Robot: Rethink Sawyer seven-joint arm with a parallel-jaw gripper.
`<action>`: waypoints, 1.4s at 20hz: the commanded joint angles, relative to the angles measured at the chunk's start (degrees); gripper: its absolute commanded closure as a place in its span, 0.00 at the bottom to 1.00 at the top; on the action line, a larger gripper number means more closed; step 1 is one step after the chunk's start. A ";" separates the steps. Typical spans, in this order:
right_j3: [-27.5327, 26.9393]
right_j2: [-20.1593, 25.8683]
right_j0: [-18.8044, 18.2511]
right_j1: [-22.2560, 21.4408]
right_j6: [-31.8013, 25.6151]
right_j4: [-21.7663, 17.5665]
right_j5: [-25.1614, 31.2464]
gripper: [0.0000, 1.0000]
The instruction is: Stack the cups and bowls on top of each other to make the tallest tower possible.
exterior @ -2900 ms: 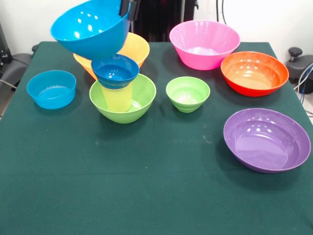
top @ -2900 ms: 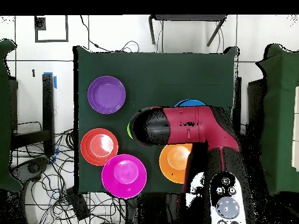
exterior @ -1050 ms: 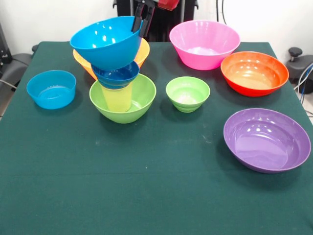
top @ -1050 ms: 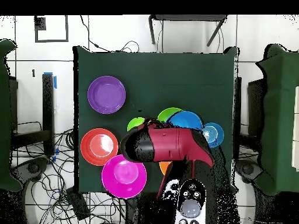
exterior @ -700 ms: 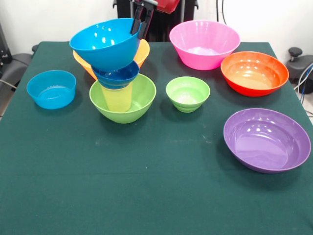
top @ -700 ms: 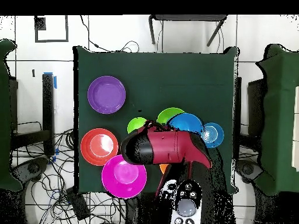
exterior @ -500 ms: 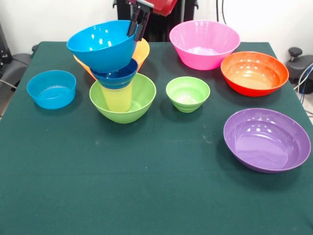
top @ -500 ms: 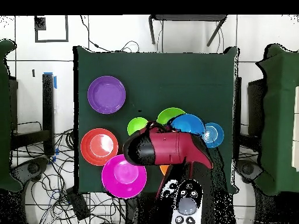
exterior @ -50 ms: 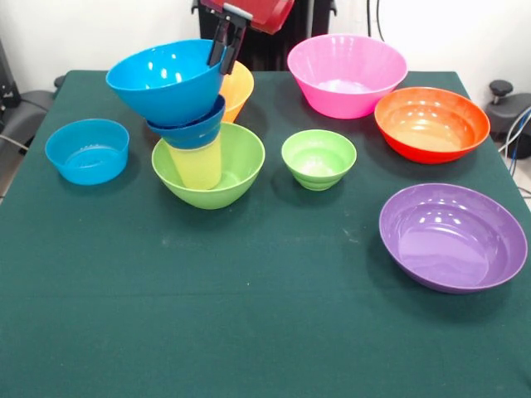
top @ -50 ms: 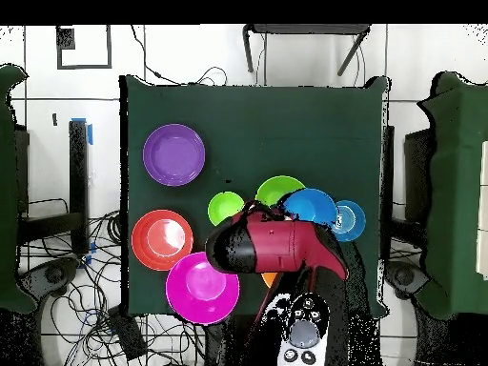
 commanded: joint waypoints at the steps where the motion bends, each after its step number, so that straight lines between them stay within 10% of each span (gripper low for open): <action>1: 1.76 2.30 2.03 1.56 9.91 2.54 -3.62 1.00; 28: -0.31 -0.06 3.40 3.57 7.20 4.22 -6.28 1.00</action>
